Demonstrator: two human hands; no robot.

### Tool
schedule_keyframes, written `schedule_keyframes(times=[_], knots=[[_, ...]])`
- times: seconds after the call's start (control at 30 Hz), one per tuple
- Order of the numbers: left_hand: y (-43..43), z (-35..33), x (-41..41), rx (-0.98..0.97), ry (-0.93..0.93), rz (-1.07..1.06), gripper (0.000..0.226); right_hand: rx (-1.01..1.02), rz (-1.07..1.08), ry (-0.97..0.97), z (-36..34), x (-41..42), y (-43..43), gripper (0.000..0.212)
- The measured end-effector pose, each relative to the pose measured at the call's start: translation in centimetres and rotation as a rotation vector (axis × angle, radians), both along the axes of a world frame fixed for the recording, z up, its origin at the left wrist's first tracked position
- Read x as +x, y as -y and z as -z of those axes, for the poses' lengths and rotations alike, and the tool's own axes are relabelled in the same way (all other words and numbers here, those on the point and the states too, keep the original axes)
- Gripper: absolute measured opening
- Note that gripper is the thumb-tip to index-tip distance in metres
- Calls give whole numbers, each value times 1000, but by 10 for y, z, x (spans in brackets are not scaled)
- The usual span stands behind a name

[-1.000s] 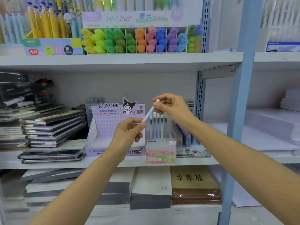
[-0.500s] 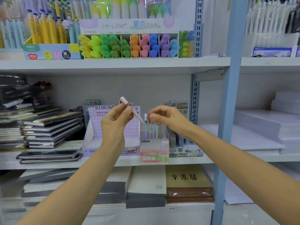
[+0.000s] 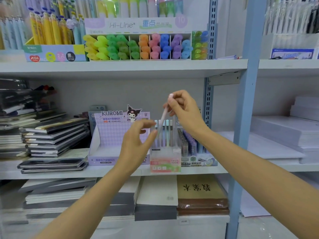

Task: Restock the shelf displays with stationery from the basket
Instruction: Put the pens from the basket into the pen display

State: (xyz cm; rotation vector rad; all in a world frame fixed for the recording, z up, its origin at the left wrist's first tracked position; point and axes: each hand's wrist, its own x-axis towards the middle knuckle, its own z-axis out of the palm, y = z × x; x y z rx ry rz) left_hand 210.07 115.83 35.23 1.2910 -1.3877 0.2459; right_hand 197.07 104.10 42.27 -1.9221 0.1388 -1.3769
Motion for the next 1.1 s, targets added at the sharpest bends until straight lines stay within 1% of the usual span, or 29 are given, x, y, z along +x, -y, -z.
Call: schedule_keyframes(times=[0.07, 0.17, 0.27, 0.37, 0.47, 0.57, 0.67, 0.77, 0.83, 0.93, 1.0, 1.1], knots=[[-7, 21, 7, 126, 194, -61, 26, 15, 93, 2, 6, 1, 12, 6], [-13, 45, 12, 283, 348, -99, 38, 30, 181, -71, 24, 8, 28, 4], [-11, 55, 12, 277, 408, -125, 44, -9, 208, -158, 39, 20, 35, 4], [-7, 57, 14, 266, 465, -173, 50, -95, 227, -260, 41, 29, 36, 4], [-4, 59, 15, 244, 470, -185, 53, -196, 265, -369, 33, 33, 37, 6], [-1, 61, 16, 219, 469, -187, 53, -229, 261, -457, 27, 35, 38, 7], [2, 62, 16, 205, 461, -190, 53, -242, 291, -458, 31, 42, 39, 12], [3, 63, 15, 197, 454, -199, 55, -272, 370, -460, 37, 50, 44, 8], [4, 63, 15, 198, 454, -206, 57, -306, 414, -498, 38, 52, 49, 8], [6, 64, 16, 215, 441, -223, 61, -322, 417, -557, 39, 49, 50, 21], [8, 63, 15, 227, 446, -245, 61, -333, 410, -529, 40, 40, 45, 25], [9, 60, 10, 244, 452, -275, 60, -322, 340, -368, 46, 20, 26, 23]])
